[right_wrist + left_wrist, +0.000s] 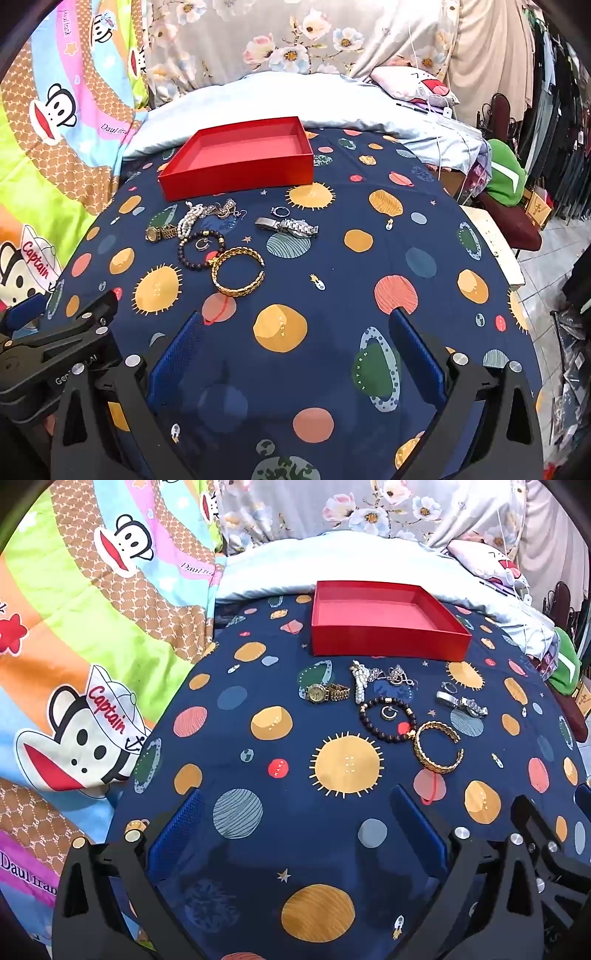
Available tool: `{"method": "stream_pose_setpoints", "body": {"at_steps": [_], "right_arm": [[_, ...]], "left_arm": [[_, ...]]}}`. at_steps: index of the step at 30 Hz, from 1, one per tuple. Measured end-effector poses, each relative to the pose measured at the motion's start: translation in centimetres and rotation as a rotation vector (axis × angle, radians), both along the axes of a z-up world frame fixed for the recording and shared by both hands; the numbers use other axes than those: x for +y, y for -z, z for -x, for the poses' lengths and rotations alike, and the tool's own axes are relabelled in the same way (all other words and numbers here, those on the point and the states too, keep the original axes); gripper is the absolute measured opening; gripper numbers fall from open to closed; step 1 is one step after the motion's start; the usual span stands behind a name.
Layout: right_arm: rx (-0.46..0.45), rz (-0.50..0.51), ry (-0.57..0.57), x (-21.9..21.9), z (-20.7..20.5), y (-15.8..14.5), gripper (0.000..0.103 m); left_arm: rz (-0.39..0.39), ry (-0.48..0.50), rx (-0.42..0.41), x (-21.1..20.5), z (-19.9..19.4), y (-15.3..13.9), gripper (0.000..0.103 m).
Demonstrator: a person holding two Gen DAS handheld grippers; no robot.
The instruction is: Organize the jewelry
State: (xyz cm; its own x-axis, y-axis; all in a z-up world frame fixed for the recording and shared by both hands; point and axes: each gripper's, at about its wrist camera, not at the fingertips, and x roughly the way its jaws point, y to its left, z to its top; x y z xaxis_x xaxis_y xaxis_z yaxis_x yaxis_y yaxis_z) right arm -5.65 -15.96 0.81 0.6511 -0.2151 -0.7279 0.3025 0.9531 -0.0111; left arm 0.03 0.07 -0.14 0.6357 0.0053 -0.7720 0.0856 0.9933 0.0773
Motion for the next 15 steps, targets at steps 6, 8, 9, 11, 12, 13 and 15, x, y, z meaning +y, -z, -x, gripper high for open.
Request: {"method": "stream_pose_setpoints", "body": {"at_steps": [6, 8, 9, 11, 12, 13, 15], "right_arm": [[0.006, 0.016, 0.004, 0.2, -0.2, 0.4, 0.098], [-0.018, -0.017, -0.001, 0.0, 0.5, -0.2, 0.098], [-0.019, -0.016, -0.003, 0.1, 0.6, -0.3, 0.098], [-0.019, -0.011, -0.002, 0.2, 0.6, -0.4, 0.098], [-0.017, -0.013, -0.002, 0.0, 0.7, -0.3, 0.098], [-0.018, -0.01, -0.002, 0.1, 0.8, -0.3, 0.098], [-0.018, -0.009, -0.002, 0.1, 0.8, -0.3, 0.098]], "left_arm": [[0.001, 0.003, -0.029, 0.4, 0.6, -0.9, 0.098], [-0.007, 0.004, -0.033, 0.2, 0.7, -1.2, 0.098], [-0.01, 0.005, -0.035, 0.1, 0.7, -1.2, 0.098], [-0.009, 0.002, -0.038, 0.1, 0.8, -1.3, 0.098], [-0.008, 0.001, -0.038, 0.1, 0.8, -1.4, 0.098], [-0.006, 0.001, -0.038, 0.1, 0.9, -1.5, 0.098], [-0.007, 0.007, -0.035, 0.3, 0.8, -1.1, 0.098]]}}
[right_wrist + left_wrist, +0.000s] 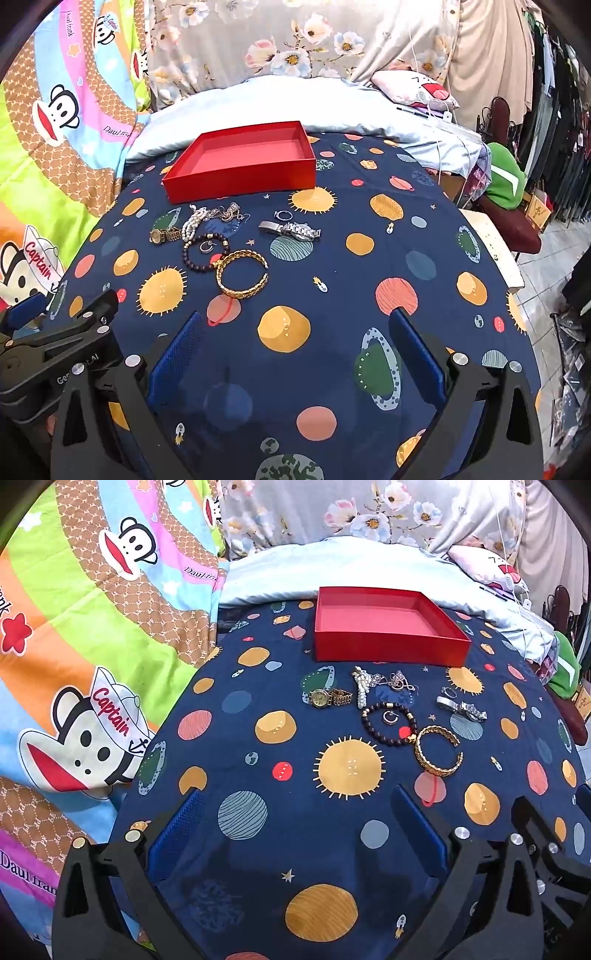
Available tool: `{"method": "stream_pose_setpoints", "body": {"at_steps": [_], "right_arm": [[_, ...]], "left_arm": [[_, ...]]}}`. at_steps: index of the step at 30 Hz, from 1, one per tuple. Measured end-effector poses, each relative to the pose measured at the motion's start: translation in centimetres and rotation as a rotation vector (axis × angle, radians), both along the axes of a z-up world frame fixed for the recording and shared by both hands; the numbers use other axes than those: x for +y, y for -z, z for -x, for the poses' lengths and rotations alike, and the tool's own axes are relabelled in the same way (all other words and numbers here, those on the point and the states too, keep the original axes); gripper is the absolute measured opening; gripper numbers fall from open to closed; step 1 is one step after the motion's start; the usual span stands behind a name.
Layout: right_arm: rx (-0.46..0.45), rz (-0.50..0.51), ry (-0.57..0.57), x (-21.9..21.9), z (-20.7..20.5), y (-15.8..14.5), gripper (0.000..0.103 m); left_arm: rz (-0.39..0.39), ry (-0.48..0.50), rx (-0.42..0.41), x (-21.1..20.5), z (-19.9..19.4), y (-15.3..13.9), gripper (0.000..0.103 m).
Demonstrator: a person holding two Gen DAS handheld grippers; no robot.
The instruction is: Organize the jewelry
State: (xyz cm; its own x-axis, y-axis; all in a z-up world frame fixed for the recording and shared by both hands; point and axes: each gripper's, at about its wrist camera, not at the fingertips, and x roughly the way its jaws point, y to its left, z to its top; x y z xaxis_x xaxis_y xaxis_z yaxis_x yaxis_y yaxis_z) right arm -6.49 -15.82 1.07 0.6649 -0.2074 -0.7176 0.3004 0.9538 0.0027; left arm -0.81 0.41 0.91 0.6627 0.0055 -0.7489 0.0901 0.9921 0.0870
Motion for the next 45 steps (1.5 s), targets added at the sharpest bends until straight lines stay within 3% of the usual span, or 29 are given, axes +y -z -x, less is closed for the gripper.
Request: {"method": "stream_pose_setpoints", "body": {"at_steps": [45], "right_arm": [[0.009, -0.005, -0.002, 0.23, -0.5, -0.07, 0.098]], "left_arm": [[0.004, -0.01, 0.012, 0.47, -0.4, 0.03, 0.098]]}}
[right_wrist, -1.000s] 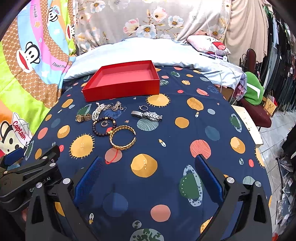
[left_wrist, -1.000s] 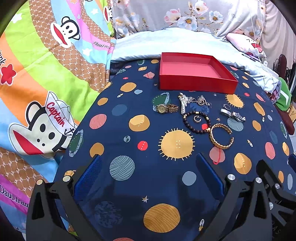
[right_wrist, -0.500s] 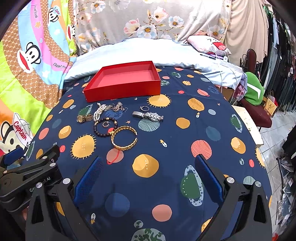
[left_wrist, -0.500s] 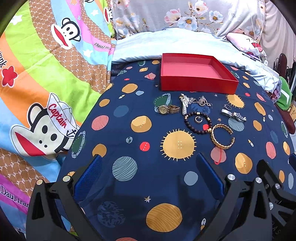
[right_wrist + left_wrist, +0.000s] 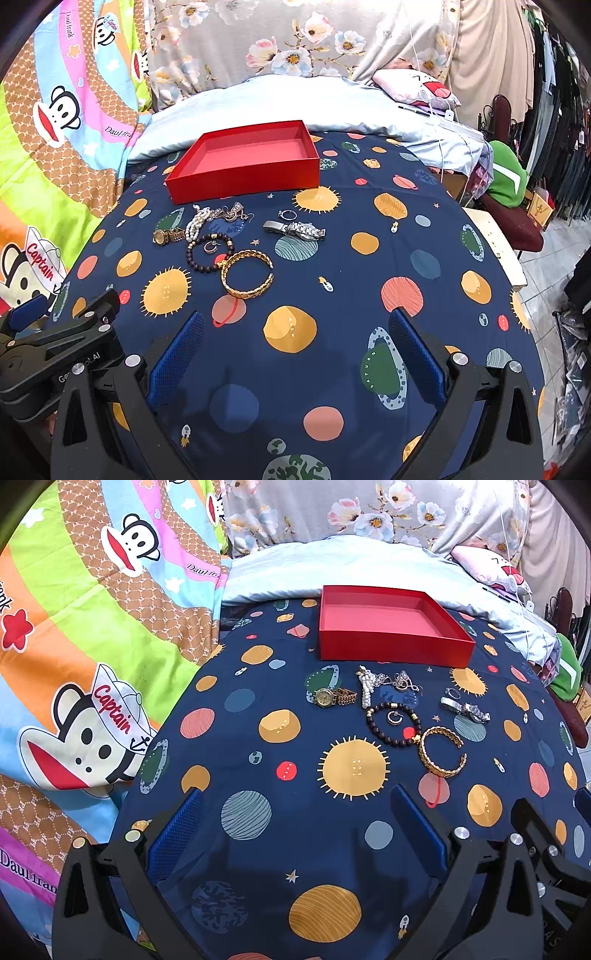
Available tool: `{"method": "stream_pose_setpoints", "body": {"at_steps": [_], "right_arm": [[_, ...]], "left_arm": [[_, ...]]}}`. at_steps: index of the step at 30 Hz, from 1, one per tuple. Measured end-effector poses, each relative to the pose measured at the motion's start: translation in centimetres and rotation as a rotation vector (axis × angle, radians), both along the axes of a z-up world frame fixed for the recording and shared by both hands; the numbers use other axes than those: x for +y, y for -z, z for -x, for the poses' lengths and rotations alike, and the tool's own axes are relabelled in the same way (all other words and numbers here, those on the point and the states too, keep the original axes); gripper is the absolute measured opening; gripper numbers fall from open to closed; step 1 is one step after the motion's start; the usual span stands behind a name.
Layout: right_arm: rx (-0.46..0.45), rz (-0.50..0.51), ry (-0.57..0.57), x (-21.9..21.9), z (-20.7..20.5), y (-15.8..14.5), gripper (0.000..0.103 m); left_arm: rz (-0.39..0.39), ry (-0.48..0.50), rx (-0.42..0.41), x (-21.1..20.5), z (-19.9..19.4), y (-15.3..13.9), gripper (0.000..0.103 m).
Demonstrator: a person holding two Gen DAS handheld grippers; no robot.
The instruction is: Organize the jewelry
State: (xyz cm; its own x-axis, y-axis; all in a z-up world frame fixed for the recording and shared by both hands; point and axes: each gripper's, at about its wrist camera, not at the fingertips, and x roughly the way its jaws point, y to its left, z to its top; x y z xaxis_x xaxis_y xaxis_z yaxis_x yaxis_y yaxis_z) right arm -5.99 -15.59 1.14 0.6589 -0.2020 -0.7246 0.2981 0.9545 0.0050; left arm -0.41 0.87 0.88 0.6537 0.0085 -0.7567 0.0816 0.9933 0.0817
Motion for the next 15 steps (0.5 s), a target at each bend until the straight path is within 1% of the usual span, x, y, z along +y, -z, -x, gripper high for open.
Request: {"method": "stream_pose_setpoints", "body": {"at_steps": [12, 15], "right_arm": [[0.004, -0.005, 0.0, 0.21, -0.05, 0.16, 0.098], [0.008, -0.009, 0.002, 0.27, -0.19, 0.63, 0.098]], "left_arm": [[0.004, -0.003, 0.013, 0.04, 0.0, 0.62, 0.098], [0.001, -0.004, 0.016, -0.01, 0.03, 0.82, 0.098]]}}
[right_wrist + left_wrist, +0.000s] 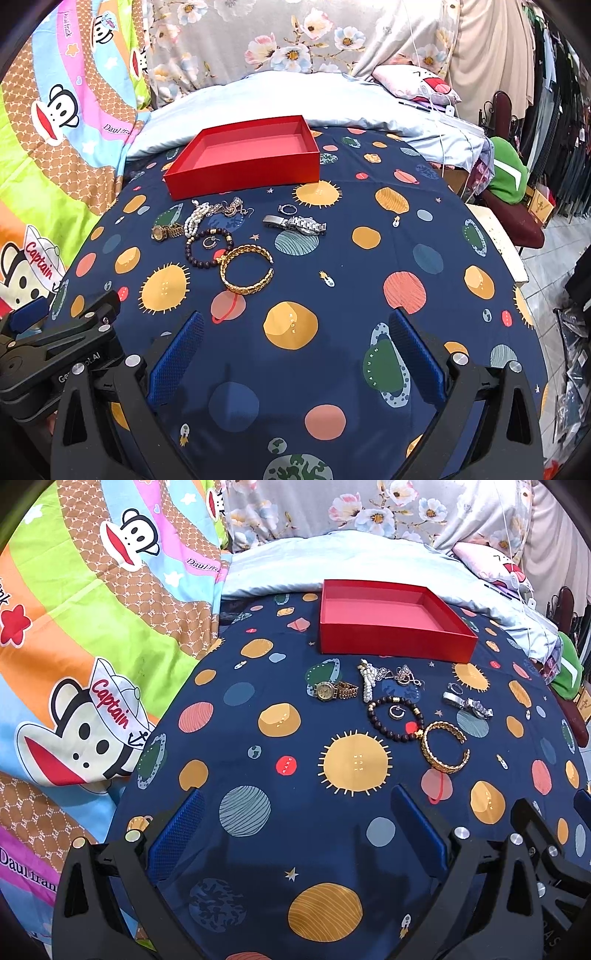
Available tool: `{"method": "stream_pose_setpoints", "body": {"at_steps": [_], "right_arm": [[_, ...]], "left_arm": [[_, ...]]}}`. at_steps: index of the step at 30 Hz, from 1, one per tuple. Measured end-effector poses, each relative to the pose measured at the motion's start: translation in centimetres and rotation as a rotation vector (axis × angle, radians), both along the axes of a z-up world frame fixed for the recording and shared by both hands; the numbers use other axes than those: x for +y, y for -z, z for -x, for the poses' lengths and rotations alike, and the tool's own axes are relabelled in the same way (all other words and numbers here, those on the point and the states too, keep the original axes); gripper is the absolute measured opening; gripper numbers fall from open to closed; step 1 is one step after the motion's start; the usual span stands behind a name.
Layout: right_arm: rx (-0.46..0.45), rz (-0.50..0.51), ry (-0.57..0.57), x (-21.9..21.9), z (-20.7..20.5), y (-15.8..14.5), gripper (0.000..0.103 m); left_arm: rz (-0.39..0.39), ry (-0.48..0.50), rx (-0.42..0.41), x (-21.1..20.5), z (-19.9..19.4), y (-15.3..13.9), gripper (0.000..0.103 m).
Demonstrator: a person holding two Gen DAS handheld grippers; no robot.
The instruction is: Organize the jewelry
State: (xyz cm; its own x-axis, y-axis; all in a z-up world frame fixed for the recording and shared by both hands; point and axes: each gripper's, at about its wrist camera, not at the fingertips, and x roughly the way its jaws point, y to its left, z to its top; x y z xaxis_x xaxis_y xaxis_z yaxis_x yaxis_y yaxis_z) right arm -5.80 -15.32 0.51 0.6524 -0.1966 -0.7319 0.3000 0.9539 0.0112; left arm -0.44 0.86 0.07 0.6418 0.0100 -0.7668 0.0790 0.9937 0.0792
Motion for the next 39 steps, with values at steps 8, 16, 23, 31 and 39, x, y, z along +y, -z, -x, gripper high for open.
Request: {"method": "stream_pose_setpoints", "body": {"at_steps": [8, 16, 23, 31, 39], "right_arm": [[0.004, -0.008, 0.002, -0.3, -0.1, 0.2, 0.098], [0.003, -0.009, 0.003, -0.3, -0.1, 0.3, 0.098], [0.006, -0.015, -0.002, -0.3, -0.2, 0.5, 0.098], [0.004, -0.056, -0.04, -1.8, -1.5, 1.5, 0.098], [0.02, -0.036, -0.039, -4.3, -5.1, 2.5, 0.098]], "left_arm": [[-0.003, 0.0, 0.002, 0.0, -0.2, 0.2, 0.098], [-0.001, 0.0, 0.003, 0.0, -0.3, 0.1, 0.098], [0.0, 0.003, 0.011, 0.0, -0.4, 0.5, 0.098], [0.031, 0.001, 0.047, 0.5, -1.7, 1.6, 0.098], [0.02, -0.039, 0.073, 1.3, -4.4, 3.0, 0.098]]}}
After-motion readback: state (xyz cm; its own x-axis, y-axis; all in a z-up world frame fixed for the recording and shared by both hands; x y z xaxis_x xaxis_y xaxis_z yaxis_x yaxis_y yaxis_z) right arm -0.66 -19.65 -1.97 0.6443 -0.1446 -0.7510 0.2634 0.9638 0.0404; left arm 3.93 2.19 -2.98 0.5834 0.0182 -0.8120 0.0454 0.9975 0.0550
